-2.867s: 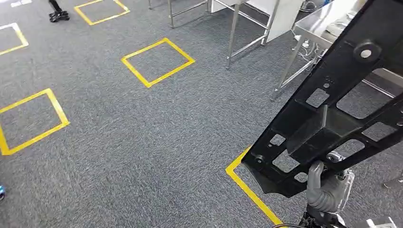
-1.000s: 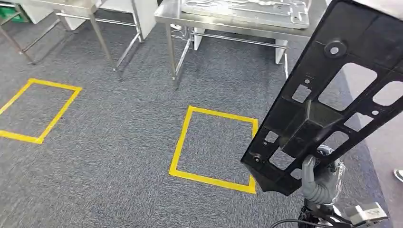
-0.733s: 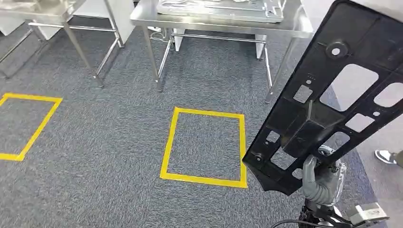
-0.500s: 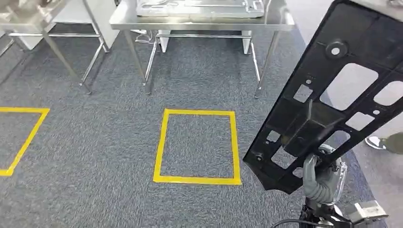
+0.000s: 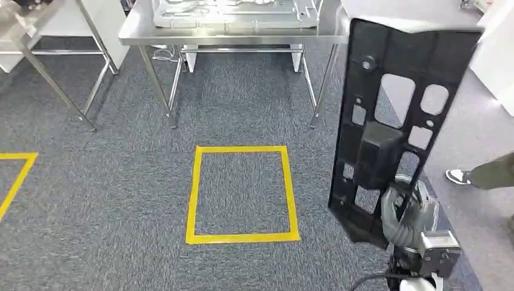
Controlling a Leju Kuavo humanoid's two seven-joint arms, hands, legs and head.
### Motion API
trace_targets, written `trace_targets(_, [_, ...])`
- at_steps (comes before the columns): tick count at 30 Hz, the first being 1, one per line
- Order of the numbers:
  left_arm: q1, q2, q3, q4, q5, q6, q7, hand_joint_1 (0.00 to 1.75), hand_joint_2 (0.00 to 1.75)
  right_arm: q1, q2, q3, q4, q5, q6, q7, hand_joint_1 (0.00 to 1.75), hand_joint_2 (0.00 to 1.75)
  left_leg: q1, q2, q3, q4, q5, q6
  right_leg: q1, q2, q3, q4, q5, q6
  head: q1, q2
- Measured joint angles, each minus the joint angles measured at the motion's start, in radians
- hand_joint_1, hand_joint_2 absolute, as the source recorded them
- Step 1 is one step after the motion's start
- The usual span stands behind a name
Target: Take the parts from the cabinet and place them on the table.
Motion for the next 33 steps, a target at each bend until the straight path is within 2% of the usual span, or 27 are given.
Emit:
trace_targets(2, [0.003, 0.000, 0.000, 0.000, 0.000, -0.002, 0.000, 0.00, 0.00, -0.028, -0.022, 0.000, 0.005, 0.021, 0.010, 0.031, 1.75, 1.75, 0.002, 0.002, 0.014, 0.000, -0.017, -0.004, -0.009, -0.002, -0.097, 0.118, -0.048, 0.011, 0.000, 0.000])
trace_targets(3, [0.005, 0.000, 0.000, 0.000, 0.000, -0.004, 0.000, 0.00, 0.00, -0.042, -0.034, 0.000, 0.009, 0.032, 0.022, 0.046, 1.75, 1.75, 0.005, 0.002, 0.026, 0.000, -0.027, -0.008, -0.013, -0.003, -0.119, 0.122, -0.058, 0.016, 0.000, 0.000])
trace_targets(4, [0.008, -0.001, 0.000, 0.000, 0.001, -0.006, 0.000, 0.00, 0.00, -0.058, -0.046, 0.000, 0.013, 0.041, 0.034, 0.058, 1.75, 1.75, 0.008, 0.003, 0.042, 0.000, -0.039, -0.011, -0.018, -0.006, -0.120, 0.088, -0.050, 0.021, 0.000, 0.000])
trace_targets(5, [0.009, -0.001, 0.000, 0.000, 0.001, -0.008, 0.000, 0.00, 0.00, -0.073, -0.055, 0.000, 0.017, 0.050, 0.041, 0.065, 1.75, 1.75, 0.011, 0.003, 0.059, 0.000, -0.052, -0.016, -0.021, -0.011, -0.107, 0.029, -0.023, 0.027, 0.000, 0.000])
trace_targets(6, [0.009, -0.001, 0.000, 0.000, 0.001, -0.010, 0.000, 0.00, 0.00, -0.089, -0.065, 0.002, 0.021, 0.060, 0.048, 0.073, 1.75, 1.75, 0.015, 0.004, 0.076, 0.000, -0.065, -0.020, -0.025, -0.017, -0.087, -0.044, 0.028, 0.031, 0.000, 0.000])
trace_targets(7, [0.009, -0.001, 0.000, 0.000, 0.001, -0.012, -0.001, 0.00, 0.00, -0.105, -0.073, 0.003, 0.027, 0.068, 0.050, 0.079, 1.75, 1.75, 0.016, 0.006, 0.086, 0.000, -0.081, -0.026, -0.029, -0.030, -0.070, -0.121, 0.121, 0.029, 0.000, 0.000])
trace_targets(8, [0.010, 0.000, 0.000, 0.001, 0.002, -0.015, -0.001, 0.00, 0.00, -0.122, -0.080, 0.005, 0.039, 0.071, 0.052, 0.082, 1.75, 1.75, 0.013, 0.007, 0.107, 0.007, -0.099, -0.034, -0.022, -0.044, -0.073, -0.135, 0.171, 0.020, 0.000, 0.000])
trace_targets(9, [0.006, 0.000, 0.000, 0.001, 0.002, -0.017, -0.003, 0.00, 0.00, -0.137, -0.086, 0.010, 0.049, 0.076, 0.057, 0.089, 1.75, 1.75, 0.012, 0.008, 0.104, -0.004, -0.106, -0.044, -0.014, -0.036, -0.068, -0.127, 0.145, 0.000, 0.002, 0.000])
trace_targets(10, [0.005, 0.000, 0.000, 0.001, 0.003, -0.018, -0.003, 0.00, 0.00, -0.143, -0.091, 0.011, 0.050, 0.077, 0.058, 0.089, 1.75, 1.75, 0.010, 0.012, 0.120, -0.022, -0.113, -0.054, -0.013, -0.028, -0.063, -0.127, 0.146, -0.004, 0.000, 0.000])
trace_targets(11, [0.005, 0.000, 0.000, 0.001, 0.003, -0.019, -0.003, 0.00, 0.00, -0.150, -0.095, 0.011, 0.050, 0.081, 0.062, 0.089, 1.75, 1.75, 0.011, 0.011, 0.129, -0.002, -0.096, -0.060, -0.018, -0.023, -0.053, -0.133, 0.135, -0.011, 0.000, 0.000])
trace_targets(13, [-0.001, 0.000, 0.000, 0.001, 0.004, -0.021, -0.004, 0.00, 0.00, -0.171, -0.103, 0.018, 0.054, 0.083, 0.064, 0.088, 1.75, 1.75, 0.016, 0.005, 0.083, 0.097, -0.063, -0.067, -0.019, -0.017, -0.027, -0.138, 0.116, -0.026, 0.001, 0.000])
trace_targets(14, [-0.001, 0.000, 0.000, 0.001, 0.005, -0.021, -0.003, 0.00, 0.00, -0.190, -0.109, 0.025, 0.064, 0.080, 0.069, 0.089, 1.75, 1.75, 0.016, 0.003, 0.030, 0.181, -0.052, -0.070, -0.017, -0.016, -0.015, -0.139, 0.106, -0.033, 0.000, 0.000])
trace_targets(15, [-0.001, 0.000, 0.000, 0.001, 0.008, -0.022, 0.000, 0.00, 0.00, -0.209, -0.113, 0.032, 0.074, 0.076, 0.073, 0.092, 1.75, 1.75, 0.016, 0.003, -0.025, 0.249, -0.068, -0.069, -0.016, -0.011, -0.004, -0.139, 0.095, -0.038, 0.000, 0.000])
trace_targets(17, [0.003, 0.000, 0.000, 0.001, 0.010, -0.022, 0.003, 0.00, 0.00, -0.235, -0.124, 0.048, 0.101, 0.069, 0.085, 0.101, 1.75, 1.75, 0.013, 0.003, -0.119, 0.334, -0.164, -0.068, -0.011, -0.003, 0.025, -0.139, 0.069, -0.044, 0.000, 0.000])
trace_targets(18, [0.005, 0.000, 0.000, 0.001, 0.010, -0.023, 0.005, 0.00, 0.00, -0.248, -0.129, 0.056, 0.112, 0.065, 0.089, 0.106, 1.75, 1.75, 0.012, 0.003, -0.151, 0.338, -0.211, -0.064, -0.007, 0.000, 0.043, -0.139, 0.055, -0.046, 0.000, 0.000])
trace_targets(19, [0.006, 0.000, 0.000, 0.001, 0.011, -0.024, 0.005, 0.00, 0.00, -0.263, -0.133, 0.065, 0.122, 0.063, 0.093, 0.110, 1.75, 1.75, 0.010, 0.003, -0.169, 0.318, -0.229, -0.059, -0.004, 0.004, 0.062, -0.139, 0.041, -0.047, 0.000, 0.000])
trace_targets(20, [0.010, 0.000, 0.000, 0.001, 0.011, -0.024, 0.006, 0.00, 0.00, -0.285, -0.136, 0.073, 0.137, 0.063, 0.100, 0.114, 1.75, 1.75, 0.007, 0.002, -0.178, 0.271, -0.214, -0.051, 0.000, 0.009, 0.084, -0.139, 0.025, -0.048, 0.000, 0.000])
trace_targets(21, [0.013, 0.000, 0.000, 0.001, 0.011, -0.025, 0.006, 0.00, 0.00, -0.303, -0.140, 0.082, 0.150, 0.063, 0.102, 0.116, 1.75, 1.75, -0.001, 0.002, -0.178, 0.212, -0.158, -0.039, 0.004, 0.011, 0.104, -0.140, 0.011, -0.048, 0.000, 0.000])
trace_targets(22, [0.016, 0.000, 0.000, 0.002, 0.011, -0.025, 0.006, 0.00, 0.00, -0.321, -0.143, 0.090, 0.161, 0.063, 0.102, 0.119, 1.75, 1.75, -0.009, 0.001, -0.178, 0.141, -0.044, -0.019, 0.007, 0.011, 0.123, -0.141, -0.005, -0.048, 0.000, 0.000])
trace_targets(23, [0.022, 0.008, 0.000, 0.006, 0.013, -0.025, 0.007, 0.00, 0.00, -0.338, -0.145, 0.098, 0.178, 0.063, 0.102, 0.123, 1.75, 1.75, -0.022, -0.006, -0.185, 0.090, 0.087, -0.003, 0.010, 0.012, 0.132, -0.137, -0.016, -0.045, 0.001, 0.000])
trace_targets(24, [0.020, 0.007, 0.000, 0.006, 0.013, -0.025, 0.006, 0.00, 0.00, -0.350, -0.145, 0.108, 0.192, 0.063, 0.103, 0.126, 1.75, 1.75, -0.021, -0.019, -0.179, 0.090, 0.081, -0.003, 0.009, 0.023, 0.140, -0.143, -0.026, -0.035, 0.000, 0.000])
trace_targets(25, [0.017, 0.006, 0.000, 0.006, 0.013, -0.026, 0.007, 0.00, 0.00, -0.361, -0.148, 0.114, 0.199, 0.063, 0.102, 0.131, 1.75, 1.75, -0.023, -0.011, -0.167, 0.084, 0.077, -0.006, 0.008, 0.021, 0.146, -0.152, -0.037, -0.031, 0.000, 0.000])
trace_targets(27, [0.014, 0.004, 0.000, 0.006, 0.014, -0.028, 0.008, 0.00, 0.00, -0.391, -0.153, 0.124, 0.208, 0.066, 0.101, 0.135, 1.75, 1.75, -0.020, -0.013, -0.138, 0.059, 0.071, 0.008, 0.009, 0.021, 0.144, -0.112, -0.002, -0.015, 0.000, 0.000])
trace_targets(29, [0.011, 0.002, 0.000, 0.006, 0.015, -0.029, 0.008, 0.00, 0.00, -0.424, -0.158, 0.138, 0.218, 0.070, 0.100, 0.139, 1.75, 1.75, -0.014, -0.012, -0.105, 0.033, 0.065, 0.016, 0.004, 0.002, 0.088, -0.014, 0.023, -0.006, 0.000, 0.000])
trace_targets(30, [0.009, 0.002, 0.001, 0.006, 0.017, -0.029, 0.008, 0.00, 0.00, -0.445, -0.158, 0.145, 0.226, 0.073, 0.100, 0.144, 1.75, 1.75, -0.012, -0.011, -0.093, 0.030, 0.057, 0.017, 0.002, 0.000, 0.041, 0.049, 0.014, 0.000, 0.000, 0.000])
trace_targets(32, [0.008, 0.001, 0.000, 0.006, 0.019, -0.029, 0.010, 0.00, 0.00, -0.475, -0.160, 0.160, 0.244, 0.081, 0.103, 0.154, 1.75, 1.75, -0.009, -0.013, -0.069, 0.028, 0.033, 0.015, -0.005, -0.001, -0.043, 0.131, -0.069, 0.010, 0.000, 0.000])
trace_targets(33, [0.008, 0.001, 0.000, 0.006, 0.020, -0.029, 0.011, 0.00, 0.00, -0.487, -0.161, 0.169, 0.256, 0.081, 0.105, 0.157, 1.75, 1.75, -0.007, -0.014, -0.053, 0.028, 0.021, 0.013, -0.009, -0.002, -0.069, 0.137, -0.105, 0.016, 0.000, 0.000])
